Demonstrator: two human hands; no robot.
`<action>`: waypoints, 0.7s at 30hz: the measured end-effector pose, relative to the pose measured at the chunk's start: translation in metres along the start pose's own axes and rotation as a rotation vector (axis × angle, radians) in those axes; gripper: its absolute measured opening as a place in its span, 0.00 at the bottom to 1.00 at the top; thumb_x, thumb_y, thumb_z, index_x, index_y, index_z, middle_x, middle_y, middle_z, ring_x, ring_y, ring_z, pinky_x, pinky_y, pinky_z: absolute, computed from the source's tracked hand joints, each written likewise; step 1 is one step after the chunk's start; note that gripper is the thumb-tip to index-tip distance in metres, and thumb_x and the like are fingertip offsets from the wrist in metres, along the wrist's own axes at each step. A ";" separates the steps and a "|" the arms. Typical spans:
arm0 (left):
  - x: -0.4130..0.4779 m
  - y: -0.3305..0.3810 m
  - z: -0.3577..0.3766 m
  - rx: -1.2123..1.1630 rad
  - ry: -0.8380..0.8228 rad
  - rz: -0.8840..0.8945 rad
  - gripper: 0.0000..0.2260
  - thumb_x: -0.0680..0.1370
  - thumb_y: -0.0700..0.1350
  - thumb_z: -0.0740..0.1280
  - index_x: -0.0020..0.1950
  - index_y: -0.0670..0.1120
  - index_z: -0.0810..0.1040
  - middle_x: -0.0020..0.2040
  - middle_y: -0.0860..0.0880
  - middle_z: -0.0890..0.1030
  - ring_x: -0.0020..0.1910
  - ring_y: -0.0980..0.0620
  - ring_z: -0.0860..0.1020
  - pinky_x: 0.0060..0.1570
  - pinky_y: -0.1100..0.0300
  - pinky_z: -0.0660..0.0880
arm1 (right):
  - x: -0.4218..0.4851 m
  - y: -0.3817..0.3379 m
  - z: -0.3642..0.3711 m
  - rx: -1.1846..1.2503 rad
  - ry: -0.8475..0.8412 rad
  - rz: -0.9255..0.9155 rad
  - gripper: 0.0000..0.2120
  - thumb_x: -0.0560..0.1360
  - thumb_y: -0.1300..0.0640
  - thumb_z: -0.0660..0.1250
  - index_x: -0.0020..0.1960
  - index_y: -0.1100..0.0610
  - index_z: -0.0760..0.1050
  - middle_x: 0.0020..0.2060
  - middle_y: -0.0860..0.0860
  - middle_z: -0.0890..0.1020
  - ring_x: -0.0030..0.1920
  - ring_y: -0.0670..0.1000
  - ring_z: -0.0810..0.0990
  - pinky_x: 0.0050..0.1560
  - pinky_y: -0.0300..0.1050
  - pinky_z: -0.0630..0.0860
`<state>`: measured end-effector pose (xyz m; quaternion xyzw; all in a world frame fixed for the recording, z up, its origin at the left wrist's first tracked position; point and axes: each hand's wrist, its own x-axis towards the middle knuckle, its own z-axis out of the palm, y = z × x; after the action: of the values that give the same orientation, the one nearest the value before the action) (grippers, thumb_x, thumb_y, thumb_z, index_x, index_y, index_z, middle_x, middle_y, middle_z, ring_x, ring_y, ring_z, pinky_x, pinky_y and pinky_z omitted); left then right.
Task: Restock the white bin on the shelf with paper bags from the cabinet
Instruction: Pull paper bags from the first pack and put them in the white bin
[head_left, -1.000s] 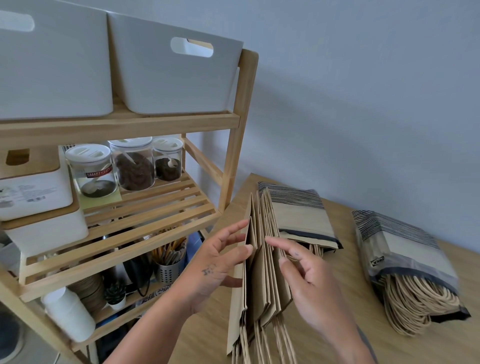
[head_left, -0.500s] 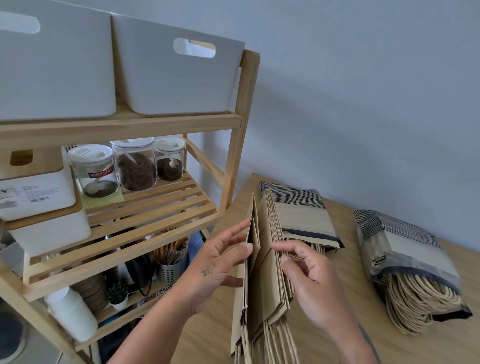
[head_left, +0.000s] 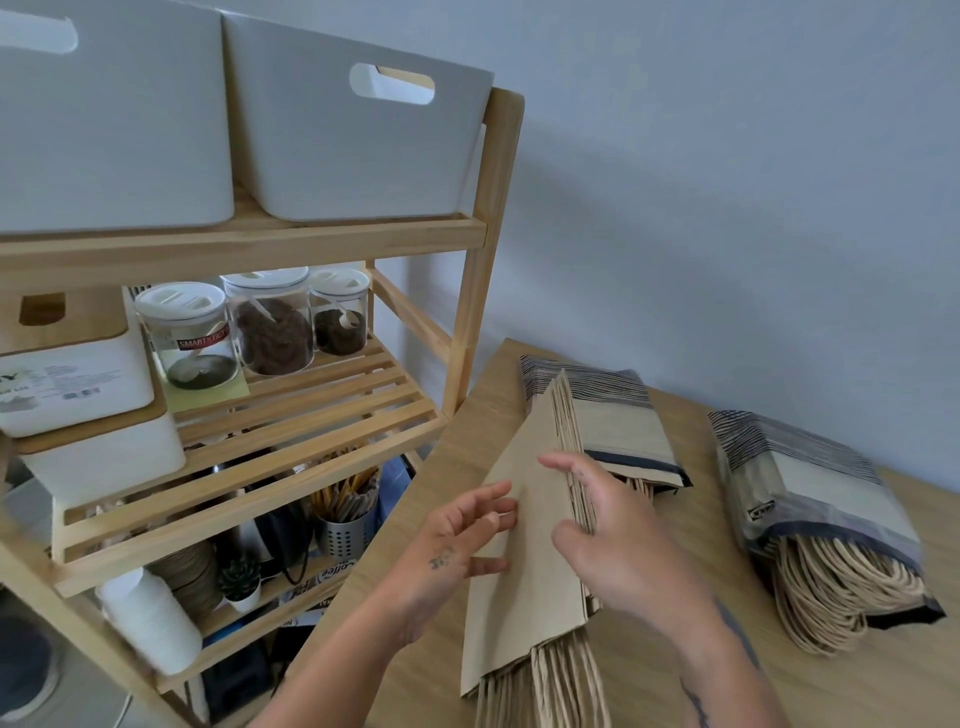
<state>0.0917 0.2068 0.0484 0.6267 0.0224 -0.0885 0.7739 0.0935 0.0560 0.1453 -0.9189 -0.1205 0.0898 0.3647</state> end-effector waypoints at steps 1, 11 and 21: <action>0.002 -0.007 -0.002 0.032 -0.003 0.003 0.15 0.79 0.40 0.61 0.63 0.54 0.74 0.61 0.50 0.78 0.60 0.56 0.76 0.55 0.58 0.77 | 0.004 -0.002 -0.001 -0.040 -0.052 0.027 0.25 0.72 0.61 0.60 0.64 0.40 0.66 0.43 0.44 0.79 0.22 0.42 0.73 0.26 0.33 0.69; -0.005 -0.053 -0.011 0.276 0.104 -0.011 0.22 0.73 0.47 0.71 0.59 0.69 0.68 0.66 0.52 0.70 0.63 0.58 0.70 0.61 0.66 0.68 | 0.018 0.024 -0.002 0.097 0.034 -0.009 0.20 0.73 0.69 0.61 0.44 0.44 0.76 0.52 0.42 0.78 0.52 0.41 0.75 0.46 0.31 0.68; -0.042 0.015 -0.006 -0.261 0.285 0.129 0.34 0.68 0.42 0.70 0.65 0.70 0.61 0.64 0.54 0.73 0.55 0.46 0.79 0.45 0.56 0.80 | 0.039 0.046 -0.032 0.902 -0.294 -0.124 0.20 0.57 0.59 0.78 0.48 0.50 0.82 0.48 0.50 0.85 0.48 0.51 0.84 0.46 0.45 0.82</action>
<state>0.0535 0.2198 0.0682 0.5275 0.1027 0.0544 0.8415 0.1457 0.0138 0.1333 -0.6374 -0.1745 0.2403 0.7110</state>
